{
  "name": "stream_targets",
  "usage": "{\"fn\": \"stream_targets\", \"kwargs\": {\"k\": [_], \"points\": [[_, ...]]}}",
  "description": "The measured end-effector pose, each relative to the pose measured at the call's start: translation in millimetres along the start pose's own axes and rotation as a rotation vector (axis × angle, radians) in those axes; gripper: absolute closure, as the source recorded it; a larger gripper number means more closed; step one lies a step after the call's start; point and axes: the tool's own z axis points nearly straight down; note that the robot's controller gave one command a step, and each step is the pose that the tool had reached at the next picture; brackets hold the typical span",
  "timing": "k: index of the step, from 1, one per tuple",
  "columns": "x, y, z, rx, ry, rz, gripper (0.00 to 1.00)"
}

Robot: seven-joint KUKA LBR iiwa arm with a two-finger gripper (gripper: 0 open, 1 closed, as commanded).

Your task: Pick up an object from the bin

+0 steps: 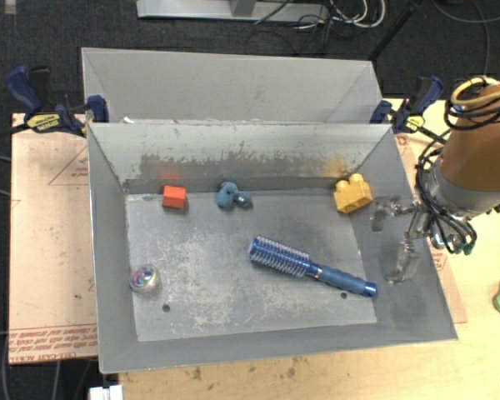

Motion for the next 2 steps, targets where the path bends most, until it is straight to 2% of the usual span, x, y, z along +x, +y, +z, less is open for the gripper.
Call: {"fn": "stream_targets", "kwargs": {"k": [1, 2], "points": [[-20.0, 31.6, 121.2, -0.002, -0.001, -0.074, 0.00], [-21.3, 30.1, 117.3, 0.001, -0.006, -0.073, 1.00]]}}
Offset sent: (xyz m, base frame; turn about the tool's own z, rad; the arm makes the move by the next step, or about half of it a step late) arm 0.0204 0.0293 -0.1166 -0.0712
